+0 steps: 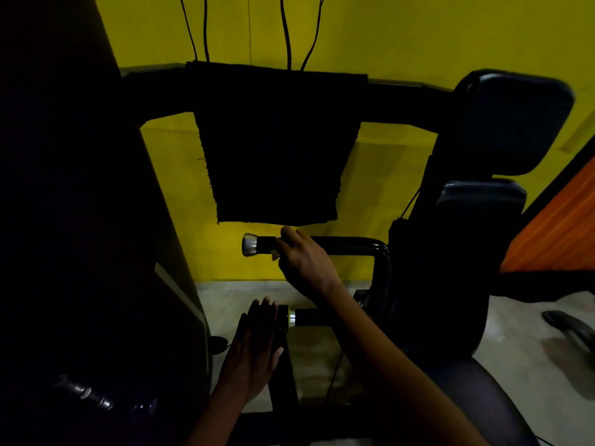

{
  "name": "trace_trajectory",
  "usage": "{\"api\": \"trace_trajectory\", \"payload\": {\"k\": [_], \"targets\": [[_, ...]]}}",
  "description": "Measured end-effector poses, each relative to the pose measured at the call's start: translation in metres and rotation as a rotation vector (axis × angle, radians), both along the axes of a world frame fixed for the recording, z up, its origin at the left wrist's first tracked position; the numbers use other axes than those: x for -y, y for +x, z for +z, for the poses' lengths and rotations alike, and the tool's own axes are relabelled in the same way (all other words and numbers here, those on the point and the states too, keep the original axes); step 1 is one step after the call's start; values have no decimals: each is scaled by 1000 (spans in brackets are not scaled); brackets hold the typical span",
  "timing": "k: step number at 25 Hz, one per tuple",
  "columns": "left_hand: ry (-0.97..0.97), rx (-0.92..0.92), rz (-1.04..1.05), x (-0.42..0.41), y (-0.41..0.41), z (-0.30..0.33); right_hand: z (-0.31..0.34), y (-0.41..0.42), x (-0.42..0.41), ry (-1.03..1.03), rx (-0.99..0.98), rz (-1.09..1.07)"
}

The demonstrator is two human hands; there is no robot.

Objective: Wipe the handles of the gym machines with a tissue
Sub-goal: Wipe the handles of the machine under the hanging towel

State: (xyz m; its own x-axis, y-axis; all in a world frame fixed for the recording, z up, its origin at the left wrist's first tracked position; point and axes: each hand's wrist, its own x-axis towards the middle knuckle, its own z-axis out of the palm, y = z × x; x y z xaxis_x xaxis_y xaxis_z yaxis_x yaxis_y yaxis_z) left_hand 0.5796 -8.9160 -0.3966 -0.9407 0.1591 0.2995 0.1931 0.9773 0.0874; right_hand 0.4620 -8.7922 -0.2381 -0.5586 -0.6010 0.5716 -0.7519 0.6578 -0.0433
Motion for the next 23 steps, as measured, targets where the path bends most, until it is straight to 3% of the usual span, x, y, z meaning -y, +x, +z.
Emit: {"api": "trace_trajectory", "payload": {"k": [8,12,18,23], "targets": [[-46,120,25,-4,-5,6,-3,-2,-88,-23,-20,-165],[-34,118,31,-5,-4,6,-8,3,-125,-163,57,-346],[-24,152,37,-5,-4,7,-9,15,-126,-457,188,-629],[7,162,44,-6,-4,7,-8,14,-111,-546,163,-579]]}}
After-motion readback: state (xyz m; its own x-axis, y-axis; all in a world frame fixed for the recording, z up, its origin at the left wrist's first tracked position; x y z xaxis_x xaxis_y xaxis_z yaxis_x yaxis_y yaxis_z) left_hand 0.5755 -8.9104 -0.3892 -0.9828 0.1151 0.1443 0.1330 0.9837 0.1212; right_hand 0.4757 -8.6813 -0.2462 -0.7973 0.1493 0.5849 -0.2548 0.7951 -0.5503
